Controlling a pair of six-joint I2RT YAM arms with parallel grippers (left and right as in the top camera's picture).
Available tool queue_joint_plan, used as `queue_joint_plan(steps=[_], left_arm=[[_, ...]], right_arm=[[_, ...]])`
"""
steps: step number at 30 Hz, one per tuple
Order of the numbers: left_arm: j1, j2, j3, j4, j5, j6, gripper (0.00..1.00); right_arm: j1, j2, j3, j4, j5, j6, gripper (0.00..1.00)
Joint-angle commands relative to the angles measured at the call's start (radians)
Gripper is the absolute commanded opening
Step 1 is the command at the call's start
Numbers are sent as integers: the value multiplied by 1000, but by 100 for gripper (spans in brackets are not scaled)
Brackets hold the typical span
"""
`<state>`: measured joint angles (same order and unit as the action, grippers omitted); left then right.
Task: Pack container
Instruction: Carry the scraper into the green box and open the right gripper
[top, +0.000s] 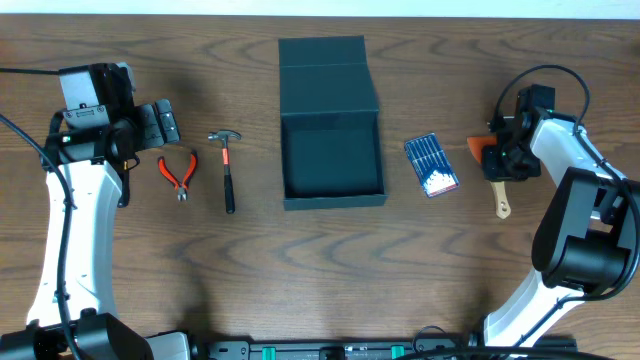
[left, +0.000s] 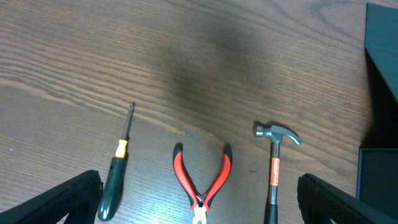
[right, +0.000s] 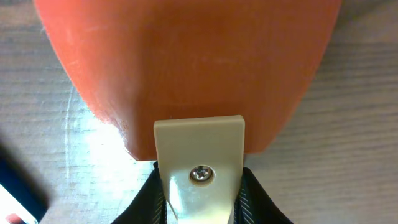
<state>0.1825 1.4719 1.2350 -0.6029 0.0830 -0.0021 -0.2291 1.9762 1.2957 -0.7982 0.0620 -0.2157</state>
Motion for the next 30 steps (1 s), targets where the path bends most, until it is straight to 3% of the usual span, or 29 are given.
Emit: queue_joint_plan(steps=[1,9,16,25,30], left_arm=[[4,11,18,-2,3,9,98],[4,11,18,-2,3,9,98],[4,11,18,-2,3,9,98],[4,11,18,-3,3,9,98],[4,11,18,-3,3,9,98]], right_arm=[[28,-56,101,-31,7,2,1],[156,-214,330,-92,-210,-95,1],[394,-270,374,-77,-477,-510,1],[631,-184,372,-108,-477,-930,1],[676,-89,372,-109,-412,-1028,1]])
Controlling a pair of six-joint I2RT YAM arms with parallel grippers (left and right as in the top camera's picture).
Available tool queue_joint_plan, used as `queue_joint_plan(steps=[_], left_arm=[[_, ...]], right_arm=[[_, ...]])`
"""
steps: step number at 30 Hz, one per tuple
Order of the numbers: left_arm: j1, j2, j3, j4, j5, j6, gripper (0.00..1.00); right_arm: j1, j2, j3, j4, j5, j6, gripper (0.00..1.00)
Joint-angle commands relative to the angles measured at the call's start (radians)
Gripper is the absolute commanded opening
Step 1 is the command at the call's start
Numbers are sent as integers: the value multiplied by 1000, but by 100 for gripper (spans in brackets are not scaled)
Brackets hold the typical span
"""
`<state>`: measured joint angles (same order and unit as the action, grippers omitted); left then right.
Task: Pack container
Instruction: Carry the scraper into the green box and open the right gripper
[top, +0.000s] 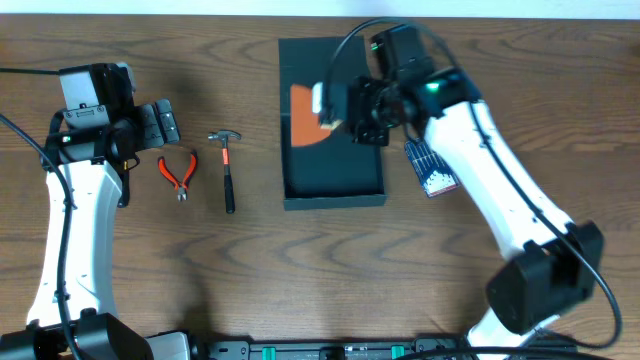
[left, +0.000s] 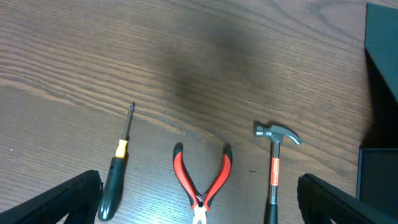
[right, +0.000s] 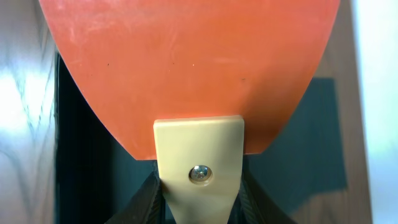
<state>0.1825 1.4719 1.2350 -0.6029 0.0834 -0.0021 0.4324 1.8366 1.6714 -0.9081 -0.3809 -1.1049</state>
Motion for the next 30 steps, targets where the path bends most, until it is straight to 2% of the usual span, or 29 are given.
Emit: queue_joint_plan(steps=[1,10,25,26,28,30], left_arm=[[4,11,18,-2,3,9,98],[4,11,18,-3,3,9,99],[4,11,18,-2,3,9,98],[4,11,18,-3,3,9,98],[4,11,18,-3,3,9,98],[4,11,18,-2,3,9,98]], right_arm=[[16,75,-4,5,58,-143,1],[16,238,-4,30,156,-150,1],[12,279,-4,135,153,-150,1],[12,279,-4,137,153,-149,6],[14,279,-4,135,153,-129,24],[16,279,-4,134,153,-85,35]])
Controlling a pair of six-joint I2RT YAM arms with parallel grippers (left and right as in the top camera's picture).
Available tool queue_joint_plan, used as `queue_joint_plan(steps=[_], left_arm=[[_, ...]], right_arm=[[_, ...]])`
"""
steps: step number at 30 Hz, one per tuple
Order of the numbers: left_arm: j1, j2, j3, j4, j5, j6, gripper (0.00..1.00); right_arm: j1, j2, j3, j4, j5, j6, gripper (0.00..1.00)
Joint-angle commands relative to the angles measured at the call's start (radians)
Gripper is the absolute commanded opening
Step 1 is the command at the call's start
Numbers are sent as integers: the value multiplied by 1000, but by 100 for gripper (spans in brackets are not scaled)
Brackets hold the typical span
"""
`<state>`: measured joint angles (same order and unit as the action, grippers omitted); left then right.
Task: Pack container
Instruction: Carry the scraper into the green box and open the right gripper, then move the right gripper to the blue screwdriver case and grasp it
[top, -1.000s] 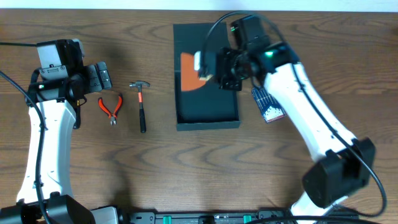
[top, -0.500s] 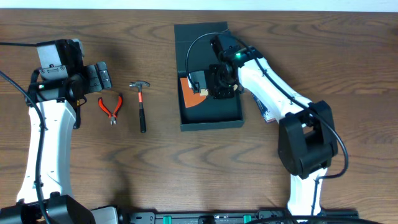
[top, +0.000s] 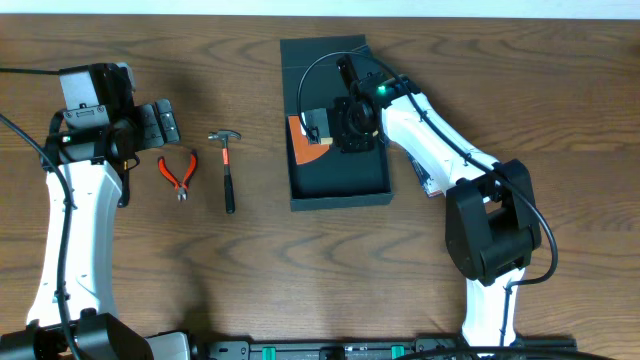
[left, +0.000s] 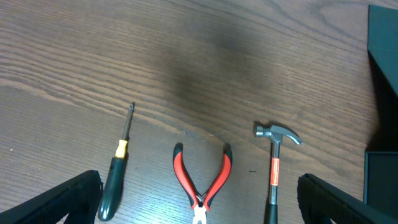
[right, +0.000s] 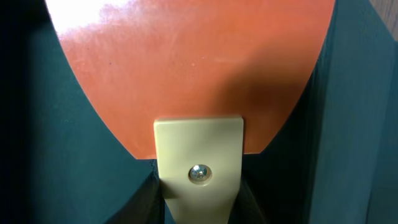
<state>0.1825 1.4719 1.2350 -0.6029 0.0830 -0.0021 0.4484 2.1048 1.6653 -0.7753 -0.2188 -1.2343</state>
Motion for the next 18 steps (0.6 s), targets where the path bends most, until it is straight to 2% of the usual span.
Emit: queue_joint_plan(steps=[1,2,12,14,18], left_arm=[[4,11,18,-3,3,9,98],[4,11,18,-3,3,9,98],[4,11,18,-3,3,9,98],[4,11,18,-3,3,9,98],[4,11,18,-2,3,9,98]], right_arm=[[2,11,3,1,-6,64,63],[2,10,3,1,-5,80,99],[9,-110,3,2,28,265,99],[7,-168,4,4,64,331,99],[-18,-300,4,25,185,566,99]])
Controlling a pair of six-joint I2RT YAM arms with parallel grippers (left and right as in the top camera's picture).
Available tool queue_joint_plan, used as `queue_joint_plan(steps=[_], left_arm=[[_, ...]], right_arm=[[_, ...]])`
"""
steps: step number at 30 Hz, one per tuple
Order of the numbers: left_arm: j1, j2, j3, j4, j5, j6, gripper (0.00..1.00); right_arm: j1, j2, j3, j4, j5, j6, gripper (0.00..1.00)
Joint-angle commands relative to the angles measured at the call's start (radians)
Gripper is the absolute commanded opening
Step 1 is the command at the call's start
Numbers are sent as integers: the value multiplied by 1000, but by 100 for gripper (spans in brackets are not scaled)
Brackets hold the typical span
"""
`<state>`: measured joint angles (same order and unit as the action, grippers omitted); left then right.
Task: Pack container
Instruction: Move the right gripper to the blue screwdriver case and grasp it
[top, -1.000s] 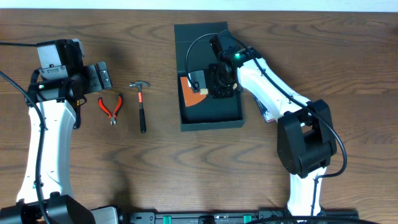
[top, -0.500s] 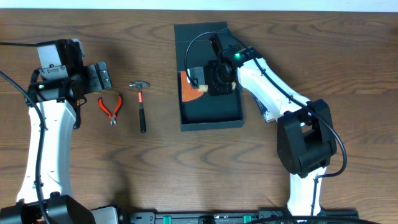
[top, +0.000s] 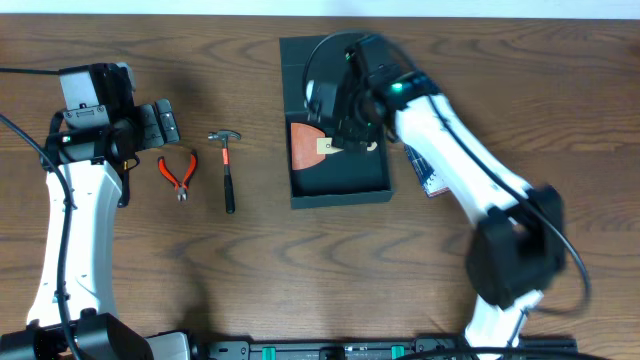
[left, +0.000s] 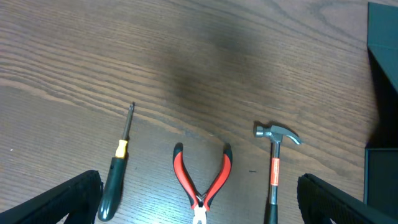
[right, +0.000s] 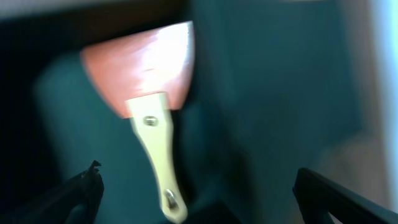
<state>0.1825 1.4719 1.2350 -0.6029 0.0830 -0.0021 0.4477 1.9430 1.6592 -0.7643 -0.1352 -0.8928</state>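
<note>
A dark teal box (top: 340, 202) stands open at mid table, its lid folded back. Inside it, at the left, lies an orange scraper (top: 305, 147) with a cream handle (right: 152, 155). My right gripper (right: 196, 193) hangs open over the box, apart from the scraper (right: 140, 65); that view is blurred. To the left, my left gripper (left: 199, 202) is open above red-handled pliers (left: 200, 180), with a hammer (left: 273, 168) on one side and a dark-handled screwdriver (left: 118, 171) on the other. The left gripper (top: 160, 125) holds nothing.
A blue pack of small bits (top: 432, 178) lies right of the box, partly under my right arm. In the overhead view, pliers (top: 178, 172) and hammer (top: 228, 170) lie between the left arm and the box. The box's edge (left: 382, 37) shows at the left wrist view's right.
My right gripper has opened and let go of the scraper, which now lies in the box's left part. The gripper stands higher over the box. The left arm has not moved.
My right gripper was shut on the scraper's handle at the table's right side. Then it held the scraper over the open box, then low inside it. Now the scraper lies in the box and the gripper is open. The left arm stayed still throughout.
</note>
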Motion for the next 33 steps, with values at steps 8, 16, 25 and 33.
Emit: queue_joint_plan(steps=[8,16,25,33], left_arm=[[4,11,18,-2,3,9,98],[4,11,18,-2,3,9,98],[4,11,18,-3,3,9,99],[4,11,18,-3,3,9,98]], right_arm=[[-261,-230,7,1,118,612,99],[-462,-76,-12,-153,71,922,99],[-437,128,-12,-258,63,740,98],[-393,184,-12,-281,52,512,99]])
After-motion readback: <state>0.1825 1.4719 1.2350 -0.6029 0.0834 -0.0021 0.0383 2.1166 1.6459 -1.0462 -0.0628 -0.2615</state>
